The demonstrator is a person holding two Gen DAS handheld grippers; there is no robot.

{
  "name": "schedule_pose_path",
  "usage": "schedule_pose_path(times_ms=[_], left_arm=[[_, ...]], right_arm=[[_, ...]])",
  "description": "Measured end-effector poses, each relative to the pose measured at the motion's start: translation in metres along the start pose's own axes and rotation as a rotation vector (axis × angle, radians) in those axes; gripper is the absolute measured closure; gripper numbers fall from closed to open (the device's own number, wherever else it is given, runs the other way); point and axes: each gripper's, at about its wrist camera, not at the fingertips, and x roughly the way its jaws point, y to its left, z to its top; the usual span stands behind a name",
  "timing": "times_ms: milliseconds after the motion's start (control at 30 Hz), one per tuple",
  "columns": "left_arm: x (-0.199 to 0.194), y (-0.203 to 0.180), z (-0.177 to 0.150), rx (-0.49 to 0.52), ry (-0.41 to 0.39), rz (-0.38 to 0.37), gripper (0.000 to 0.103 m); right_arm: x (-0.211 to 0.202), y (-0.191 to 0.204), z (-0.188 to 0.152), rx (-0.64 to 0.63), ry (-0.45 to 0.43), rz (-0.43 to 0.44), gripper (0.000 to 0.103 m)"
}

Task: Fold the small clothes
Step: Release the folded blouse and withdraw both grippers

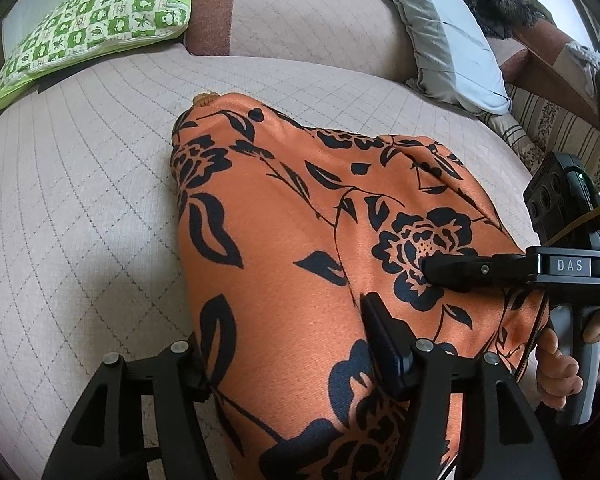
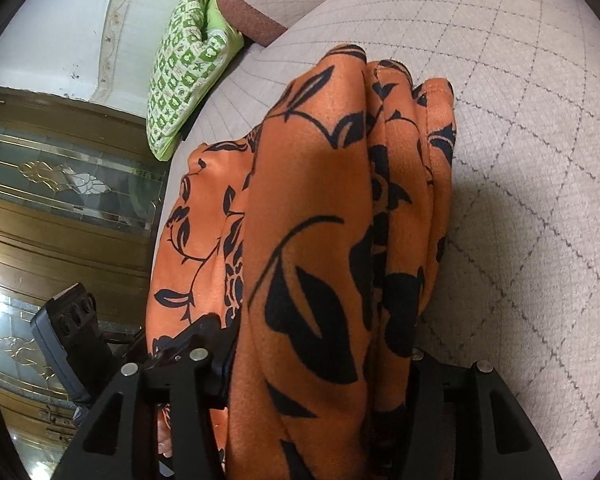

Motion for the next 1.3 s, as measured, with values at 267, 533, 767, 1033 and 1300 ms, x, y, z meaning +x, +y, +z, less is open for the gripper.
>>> schedule_pose_path(times_ms=[267,533,767,1033,1300], left_arm=[[-0.007,-0.005,-0.007,0.029,-0.035,0.104,0.016],[-0.064,-0.03,-0.021,0.056,-0.151,0.355,0.016],[-0.135,-0.057,-0.037,0.017,-0.308,0.468,0.012],[-0.207,-0.087,-0.041,-0.004,-0.414,0.549,0.011],[-0.274,-0.116,-0.045,-0.021,-0.555,0.549,0.003]], right_arm=[[-0.011,0.0,-0.006,0.037,-0.012,-0.025,0.044],[-0.085,0.032,-0.047,-0.015,-0.228,-0.221,0.038],[-0.144,0.088,-0.116,-0.227,-0.412,-0.363,0.038],[-0.196,0.146,-0.167,-0.377,-0.532,-0.385,0.038],[-0.23,0.194,-0.203,-0.509,-0.615,-0.384,0.038]])
